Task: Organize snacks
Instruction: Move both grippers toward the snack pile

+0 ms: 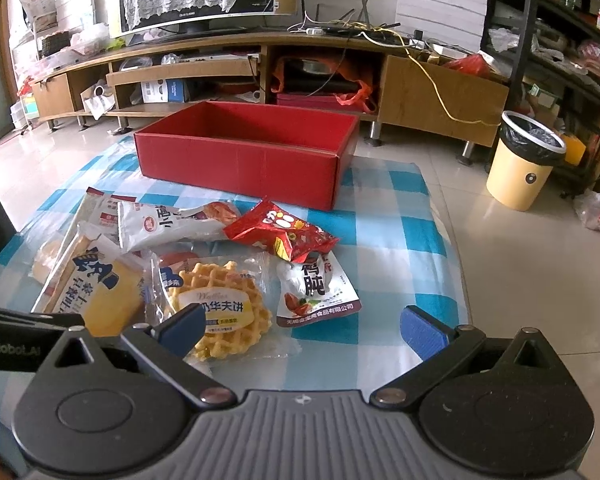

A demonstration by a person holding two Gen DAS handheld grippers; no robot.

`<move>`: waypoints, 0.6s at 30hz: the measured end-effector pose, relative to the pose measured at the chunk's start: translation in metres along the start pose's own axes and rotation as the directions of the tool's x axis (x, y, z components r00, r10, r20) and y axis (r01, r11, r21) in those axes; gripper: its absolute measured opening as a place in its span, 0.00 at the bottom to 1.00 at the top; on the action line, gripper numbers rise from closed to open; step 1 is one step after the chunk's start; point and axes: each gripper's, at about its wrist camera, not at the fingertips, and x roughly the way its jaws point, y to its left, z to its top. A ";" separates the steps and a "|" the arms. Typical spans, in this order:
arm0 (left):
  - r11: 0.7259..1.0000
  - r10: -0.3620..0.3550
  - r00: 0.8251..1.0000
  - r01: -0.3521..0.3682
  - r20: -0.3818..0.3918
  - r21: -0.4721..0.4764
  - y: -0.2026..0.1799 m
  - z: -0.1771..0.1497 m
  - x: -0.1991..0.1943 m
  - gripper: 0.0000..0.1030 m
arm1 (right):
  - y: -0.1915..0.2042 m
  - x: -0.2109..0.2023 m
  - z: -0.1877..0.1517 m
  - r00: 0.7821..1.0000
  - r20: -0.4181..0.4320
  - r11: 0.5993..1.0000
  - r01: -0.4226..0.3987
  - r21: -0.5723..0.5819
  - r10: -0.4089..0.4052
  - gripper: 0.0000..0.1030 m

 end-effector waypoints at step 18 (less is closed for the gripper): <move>1.000 0.002 1.000 -0.002 -0.004 0.004 0.000 0.000 0.001 1.00 | 0.002 0.001 -0.001 1.000 -0.013 1.000 -0.011 -0.007 0.011 0.98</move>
